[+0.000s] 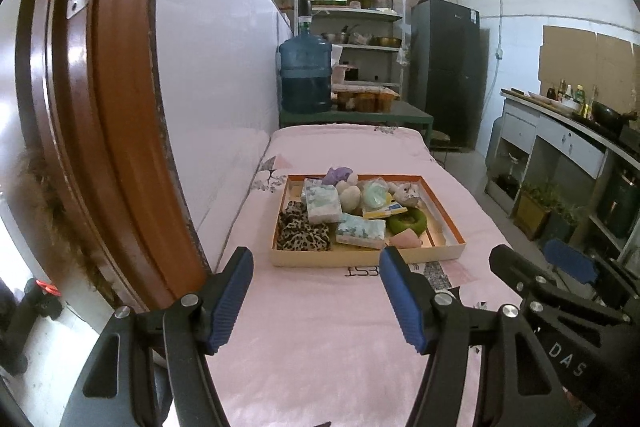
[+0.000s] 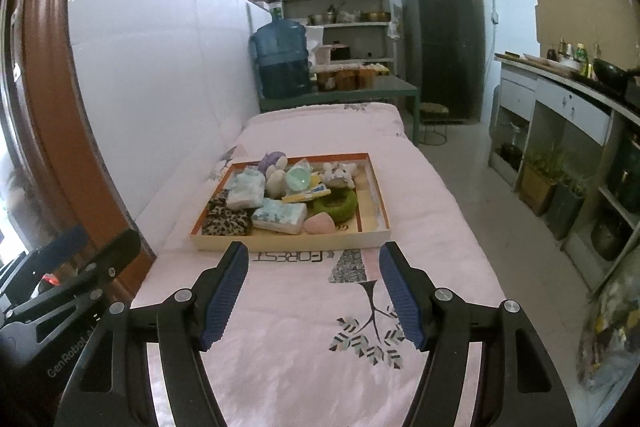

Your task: Organize soft objects

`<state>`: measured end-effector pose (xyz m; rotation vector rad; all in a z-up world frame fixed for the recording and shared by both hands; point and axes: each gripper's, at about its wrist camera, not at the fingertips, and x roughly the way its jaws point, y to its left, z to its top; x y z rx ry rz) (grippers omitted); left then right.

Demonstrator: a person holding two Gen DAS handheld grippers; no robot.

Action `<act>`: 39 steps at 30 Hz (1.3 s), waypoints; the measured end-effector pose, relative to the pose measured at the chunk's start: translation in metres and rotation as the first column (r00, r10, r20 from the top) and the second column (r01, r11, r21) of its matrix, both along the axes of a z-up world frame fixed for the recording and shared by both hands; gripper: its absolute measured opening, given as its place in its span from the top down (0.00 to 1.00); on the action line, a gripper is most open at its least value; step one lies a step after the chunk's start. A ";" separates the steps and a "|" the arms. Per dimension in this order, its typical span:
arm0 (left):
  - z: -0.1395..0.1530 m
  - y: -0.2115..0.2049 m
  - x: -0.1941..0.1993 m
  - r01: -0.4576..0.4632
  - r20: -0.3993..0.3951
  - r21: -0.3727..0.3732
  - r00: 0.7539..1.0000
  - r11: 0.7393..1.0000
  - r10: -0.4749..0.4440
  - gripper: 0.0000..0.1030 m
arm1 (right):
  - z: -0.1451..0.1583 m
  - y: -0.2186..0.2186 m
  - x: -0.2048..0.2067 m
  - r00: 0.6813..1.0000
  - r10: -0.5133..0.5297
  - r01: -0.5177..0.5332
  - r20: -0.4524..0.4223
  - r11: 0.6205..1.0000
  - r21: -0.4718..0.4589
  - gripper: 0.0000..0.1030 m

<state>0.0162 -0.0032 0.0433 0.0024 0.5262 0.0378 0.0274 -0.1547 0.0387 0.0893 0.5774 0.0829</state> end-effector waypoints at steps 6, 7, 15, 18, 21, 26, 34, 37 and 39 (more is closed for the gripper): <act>0.006 0.006 -0.008 -0.015 0.017 -0.004 1.000 1.000 0.015 0.36 | 0.005 0.008 -0.008 1.000 0.014 -0.014 0.008 1.000 -0.007 0.32; 0.006 0.007 -0.009 -0.016 0.020 -0.004 1.000 1.000 0.016 0.36 | 0.006 0.009 -0.009 1.000 0.016 -0.016 0.009 1.000 -0.008 0.32; 0.009 0.011 -0.012 -0.029 0.029 -0.002 0.999 1.000 0.029 0.36 | 0.008 0.013 -0.014 1.000 0.022 -0.022 0.019 1.000 -0.011 0.32; 0.009 0.011 -0.014 -0.031 0.030 -0.003 0.999 1.000 0.031 0.36 | 0.008 0.011 -0.015 1.000 0.021 -0.021 0.013 1.000 -0.005 0.32; 0.009 0.012 -0.014 -0.028 0.029 -0.003 0.999 1.000 0.028 0.36 | 0.008 0.011 -0.016 1.000 0.021 -0.020 0.014 1.000 -0.005 0.32; 0.009 0.012 -0.014 -0.030 0.029 -0.006 0.999 1.000 0.030 0.36 | 0.008 0.010 -0.016 1.000 0.020 -0.020 0.013 1.000 -0.004 0.32; 0.007 0.012 -0.015 -0.034 0.027 -0.001 0.999 0.999 0.034 0.36 | 0.007 0.010 -0.015 1.000 0.022 -0.022 0.009 1.000 -0.003 0.32; 0.007 0.012 -0.015 -0.034 0.025 -0.002 0.999 0.999 0.034 0.36 | 0.006 0.010 -0.016 1.000 0.023 -0.023 0.010 1.000 -0.002 0.32; 0.007 0.012 -0.015 -0.034 0.024 -0.002 0.999 0.999 0.034 0.36 | 0.006 0.010 -0.016 1.000 0.022 -0.022 0.009 1.000 -0.001 0.32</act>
